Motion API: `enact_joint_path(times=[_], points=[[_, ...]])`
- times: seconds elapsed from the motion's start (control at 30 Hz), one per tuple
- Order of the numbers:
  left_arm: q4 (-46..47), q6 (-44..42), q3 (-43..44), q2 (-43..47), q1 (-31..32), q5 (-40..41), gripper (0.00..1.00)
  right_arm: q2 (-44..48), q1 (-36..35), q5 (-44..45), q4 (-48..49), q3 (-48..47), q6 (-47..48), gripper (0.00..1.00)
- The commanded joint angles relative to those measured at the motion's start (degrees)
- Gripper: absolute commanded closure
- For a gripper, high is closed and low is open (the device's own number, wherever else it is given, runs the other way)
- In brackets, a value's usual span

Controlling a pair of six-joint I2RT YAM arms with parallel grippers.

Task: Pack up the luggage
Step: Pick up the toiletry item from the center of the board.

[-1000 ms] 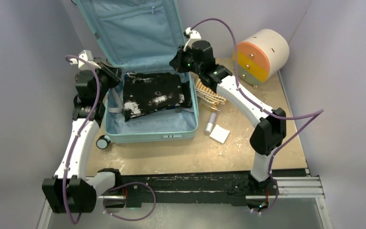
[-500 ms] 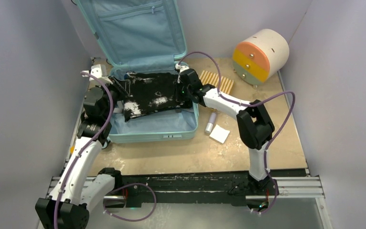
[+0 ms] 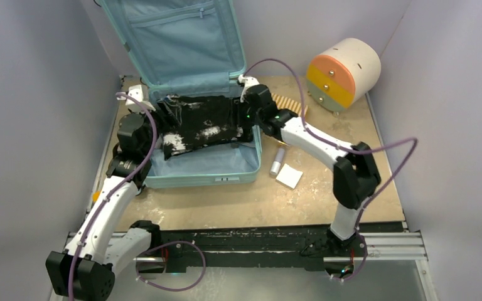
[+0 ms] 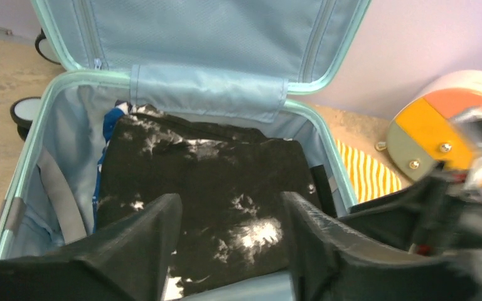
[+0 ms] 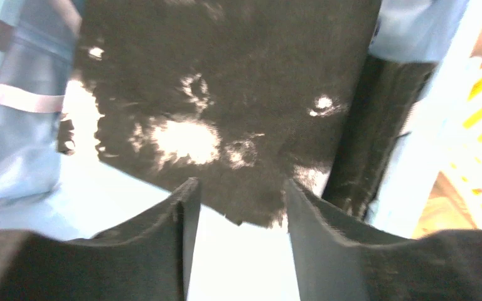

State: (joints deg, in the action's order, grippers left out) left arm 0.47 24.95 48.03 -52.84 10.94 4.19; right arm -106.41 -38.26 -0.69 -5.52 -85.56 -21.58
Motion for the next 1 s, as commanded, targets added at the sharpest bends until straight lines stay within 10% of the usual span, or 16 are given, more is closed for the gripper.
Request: enact_joint_path(times=[0.0,0.4,0.73,0.97], points=[[-0.25,-0.89,0.37,-2.21,1.72,5.06,0.29,12.36,2.31,3.26,0.69,3.93,1.38,0.38],[-11.36,17.57,7.63,-17.85,3.25,-3.47,0.22,35.29,12.07,16.84,3.19,29.04,-15.44,0.11],[-14.97,10.48,14.20,-17.10,3.39,3.42,0.22,32.94,30.05,1.77,18.16,41.85,-27.79,0.09],[-9.83,7.87,6.05,-10.78,3.45,3.79,0.22,15.55,34.89,-1.04,17.30,32.05,-28.99,0.10]])
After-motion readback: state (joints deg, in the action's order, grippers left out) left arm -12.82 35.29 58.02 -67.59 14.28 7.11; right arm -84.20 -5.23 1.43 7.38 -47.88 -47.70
